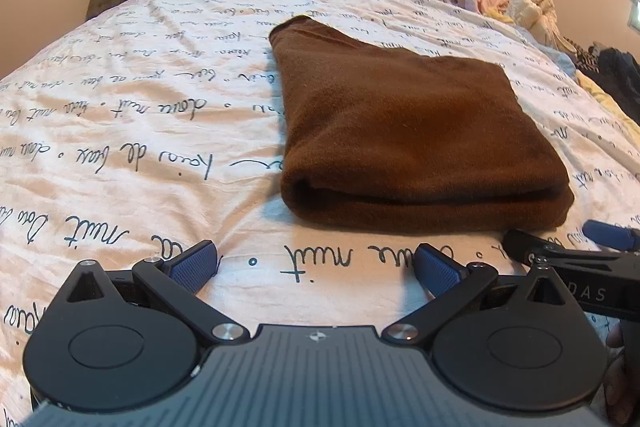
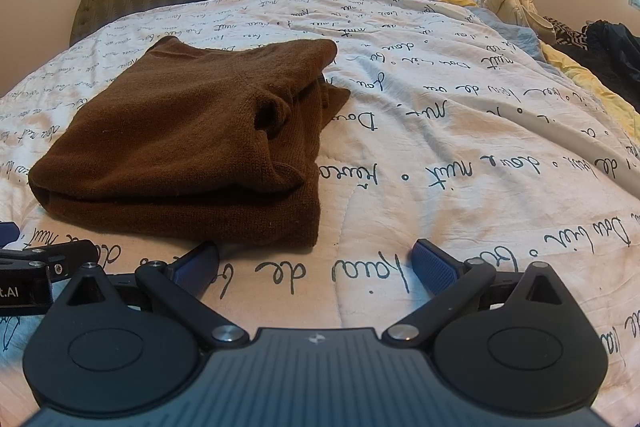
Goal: Fold small clothes
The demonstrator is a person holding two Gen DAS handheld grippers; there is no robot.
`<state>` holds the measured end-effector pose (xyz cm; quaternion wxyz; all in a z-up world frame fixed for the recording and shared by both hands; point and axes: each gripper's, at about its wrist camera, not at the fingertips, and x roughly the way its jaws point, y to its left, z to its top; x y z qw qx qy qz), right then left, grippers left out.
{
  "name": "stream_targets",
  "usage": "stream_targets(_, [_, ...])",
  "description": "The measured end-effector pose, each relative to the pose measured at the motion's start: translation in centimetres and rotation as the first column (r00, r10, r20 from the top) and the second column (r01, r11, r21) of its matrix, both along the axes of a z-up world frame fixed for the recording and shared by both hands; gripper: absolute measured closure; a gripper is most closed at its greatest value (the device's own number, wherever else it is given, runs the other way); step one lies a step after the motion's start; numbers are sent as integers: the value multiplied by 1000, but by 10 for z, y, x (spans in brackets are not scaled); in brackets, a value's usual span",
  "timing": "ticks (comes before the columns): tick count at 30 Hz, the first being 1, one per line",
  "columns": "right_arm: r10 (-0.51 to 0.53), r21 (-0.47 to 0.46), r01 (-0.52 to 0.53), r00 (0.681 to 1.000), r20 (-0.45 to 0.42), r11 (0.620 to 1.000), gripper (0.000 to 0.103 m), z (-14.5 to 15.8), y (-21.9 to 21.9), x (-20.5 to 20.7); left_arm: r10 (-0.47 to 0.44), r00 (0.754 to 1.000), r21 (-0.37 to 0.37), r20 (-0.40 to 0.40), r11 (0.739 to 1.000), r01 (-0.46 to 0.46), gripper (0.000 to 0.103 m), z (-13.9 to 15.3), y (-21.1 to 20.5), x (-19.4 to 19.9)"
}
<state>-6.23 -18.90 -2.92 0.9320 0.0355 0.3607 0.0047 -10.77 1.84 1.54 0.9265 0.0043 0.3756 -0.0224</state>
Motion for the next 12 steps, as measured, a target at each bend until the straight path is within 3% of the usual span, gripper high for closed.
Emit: stream_targets(12, [1,6,-1,1000,4,1000,0,1,1,0,12,1000,37,10,999,-12,0,2,-3,-4])
